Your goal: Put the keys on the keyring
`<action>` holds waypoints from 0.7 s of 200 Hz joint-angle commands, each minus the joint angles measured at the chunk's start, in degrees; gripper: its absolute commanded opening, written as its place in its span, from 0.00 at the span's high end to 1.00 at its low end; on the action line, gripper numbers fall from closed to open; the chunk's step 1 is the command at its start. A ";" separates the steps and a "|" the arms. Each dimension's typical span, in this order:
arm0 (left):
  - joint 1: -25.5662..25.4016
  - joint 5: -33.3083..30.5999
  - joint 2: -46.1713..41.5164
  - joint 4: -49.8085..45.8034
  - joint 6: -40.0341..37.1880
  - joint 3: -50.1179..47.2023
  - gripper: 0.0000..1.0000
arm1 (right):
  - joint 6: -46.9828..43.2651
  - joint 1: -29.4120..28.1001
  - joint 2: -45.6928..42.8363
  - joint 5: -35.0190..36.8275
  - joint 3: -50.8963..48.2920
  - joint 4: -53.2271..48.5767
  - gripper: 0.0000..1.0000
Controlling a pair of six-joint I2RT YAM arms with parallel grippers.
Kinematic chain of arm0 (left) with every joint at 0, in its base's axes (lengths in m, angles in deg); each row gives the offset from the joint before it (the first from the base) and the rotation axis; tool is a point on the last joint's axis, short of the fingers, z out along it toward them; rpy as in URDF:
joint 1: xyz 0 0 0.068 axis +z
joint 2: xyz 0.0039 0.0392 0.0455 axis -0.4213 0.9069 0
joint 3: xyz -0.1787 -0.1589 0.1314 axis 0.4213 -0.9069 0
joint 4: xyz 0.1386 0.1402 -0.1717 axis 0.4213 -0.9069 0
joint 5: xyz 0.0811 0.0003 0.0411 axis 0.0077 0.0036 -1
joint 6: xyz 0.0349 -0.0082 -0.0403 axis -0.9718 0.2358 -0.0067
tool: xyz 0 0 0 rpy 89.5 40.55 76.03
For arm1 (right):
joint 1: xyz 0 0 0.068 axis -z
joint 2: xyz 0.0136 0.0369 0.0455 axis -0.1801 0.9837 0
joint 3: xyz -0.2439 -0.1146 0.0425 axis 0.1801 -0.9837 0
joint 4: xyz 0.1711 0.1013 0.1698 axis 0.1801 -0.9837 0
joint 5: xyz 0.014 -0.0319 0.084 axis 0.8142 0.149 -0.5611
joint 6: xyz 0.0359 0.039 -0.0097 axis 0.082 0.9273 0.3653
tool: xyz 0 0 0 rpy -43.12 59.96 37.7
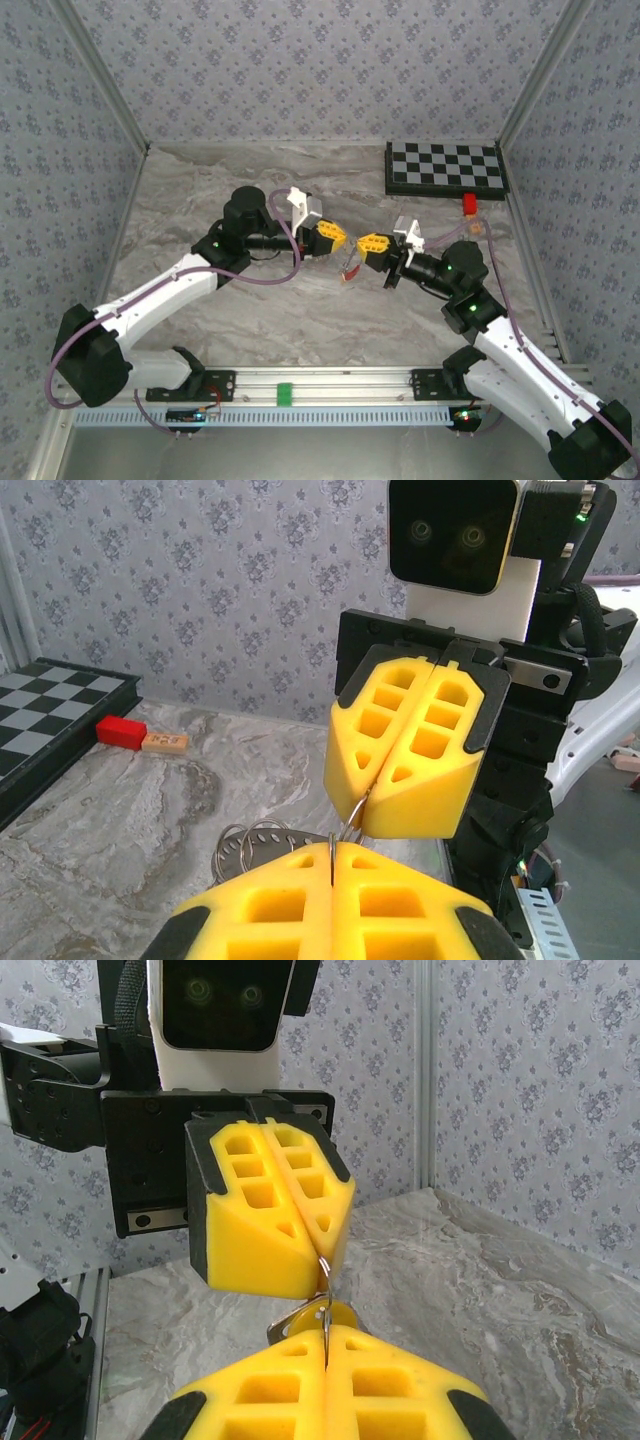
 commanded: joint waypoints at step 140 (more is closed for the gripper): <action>-0.36 3.12 0.66 -0.47 -1.30 3.22 1.00 | 0.45 -0.57 -0.04 -0.33 -0.12 2.50 1.00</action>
